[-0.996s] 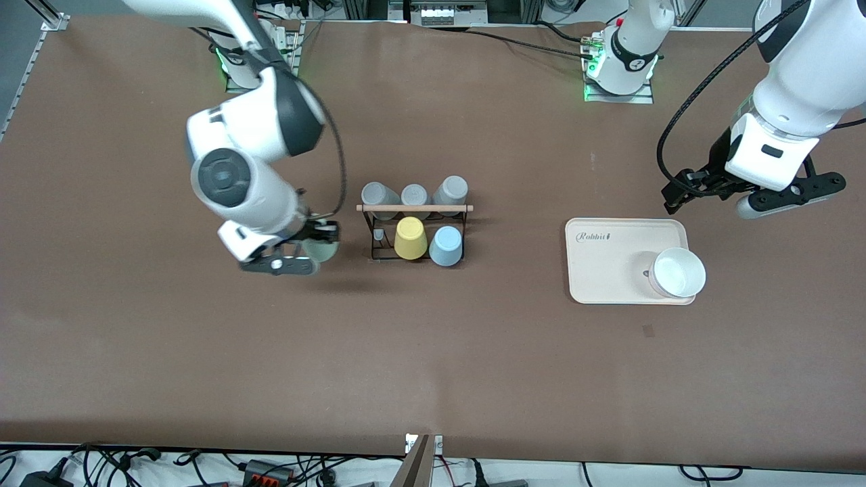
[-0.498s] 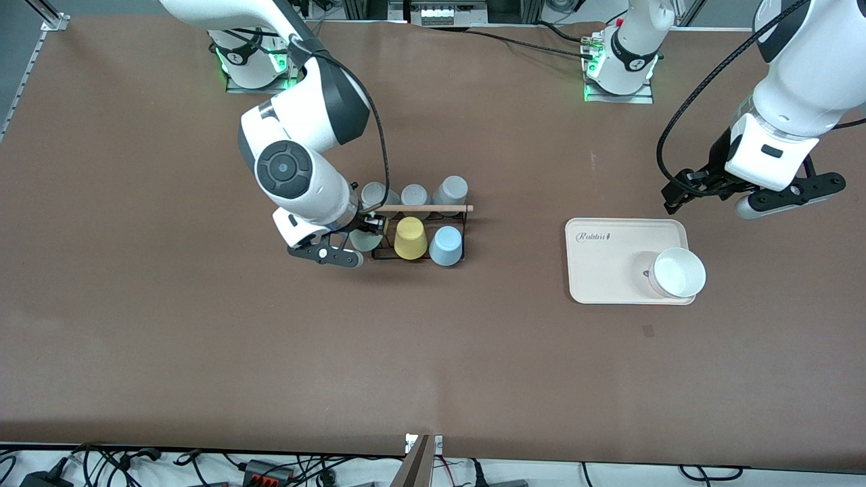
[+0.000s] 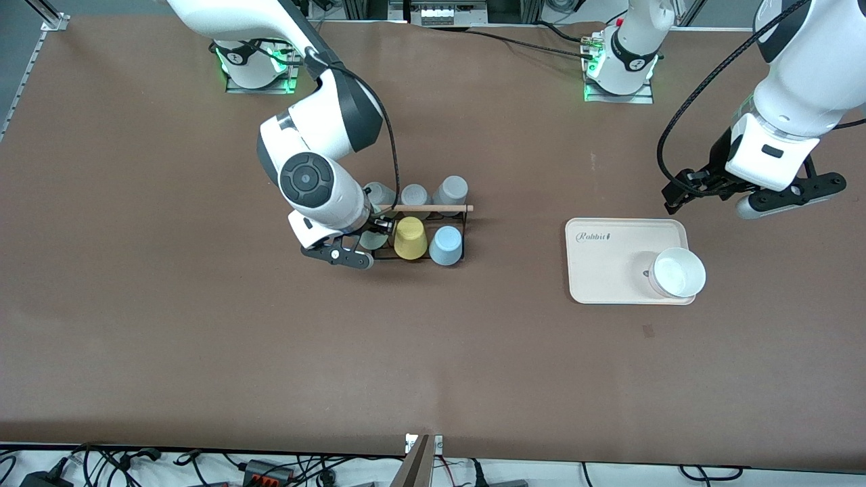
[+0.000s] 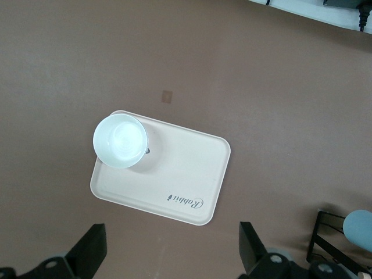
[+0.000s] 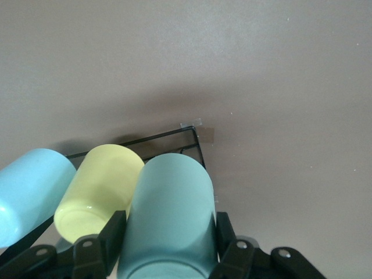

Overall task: Hang scattered cups on rack with three cups
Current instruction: 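Hang the teal cup on the rack and open the right gripper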

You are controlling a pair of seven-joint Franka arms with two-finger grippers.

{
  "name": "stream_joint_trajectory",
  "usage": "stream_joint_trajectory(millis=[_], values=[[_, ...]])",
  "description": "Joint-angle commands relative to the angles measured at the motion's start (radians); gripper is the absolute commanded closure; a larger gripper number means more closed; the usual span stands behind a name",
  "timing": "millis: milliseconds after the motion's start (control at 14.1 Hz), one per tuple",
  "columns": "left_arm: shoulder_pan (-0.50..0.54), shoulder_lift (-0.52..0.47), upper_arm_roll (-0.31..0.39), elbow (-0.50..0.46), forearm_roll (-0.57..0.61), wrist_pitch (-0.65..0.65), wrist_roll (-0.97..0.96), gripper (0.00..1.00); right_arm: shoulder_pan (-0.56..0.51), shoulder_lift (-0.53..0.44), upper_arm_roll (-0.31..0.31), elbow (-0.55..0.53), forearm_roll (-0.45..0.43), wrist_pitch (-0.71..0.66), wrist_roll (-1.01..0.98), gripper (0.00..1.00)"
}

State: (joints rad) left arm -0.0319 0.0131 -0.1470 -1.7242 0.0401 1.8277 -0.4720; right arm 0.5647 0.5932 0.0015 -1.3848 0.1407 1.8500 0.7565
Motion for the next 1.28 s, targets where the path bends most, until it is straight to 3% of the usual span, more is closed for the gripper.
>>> stream_joint_trajectory(millis=[0, 1067, 1138, 1209], values=[[0.003, 0.001, 0.0, 0.005, 0.0, 0.002, 0.023, 0.0, 0.012, 0.033, -0.005, 0.038, 0.016, -0.008, 0.021, 0.68], [0.003, -0.004, -0.005, 0.003, 0.001, -0.016, 0.023, 0.0, 0.012, 0.099, -0.005, 0.038, 0.02, 0.048, 0.021, 0.66], [0.0, -0.005, -0.008, 0.003, 0.001, -0.021, 0.018, 0.0, 0.012, 0.099, -0.005, 0.038, 0.023, 0.051, 0.021, 0.58], [0.001, -0.005, -0.009, 0.003, 0.001, -0.022, 0.023, 0.0, 0.012, 0.099, -0.005, 0.038, 0.043, 0.055, 0.026, 0.17]])
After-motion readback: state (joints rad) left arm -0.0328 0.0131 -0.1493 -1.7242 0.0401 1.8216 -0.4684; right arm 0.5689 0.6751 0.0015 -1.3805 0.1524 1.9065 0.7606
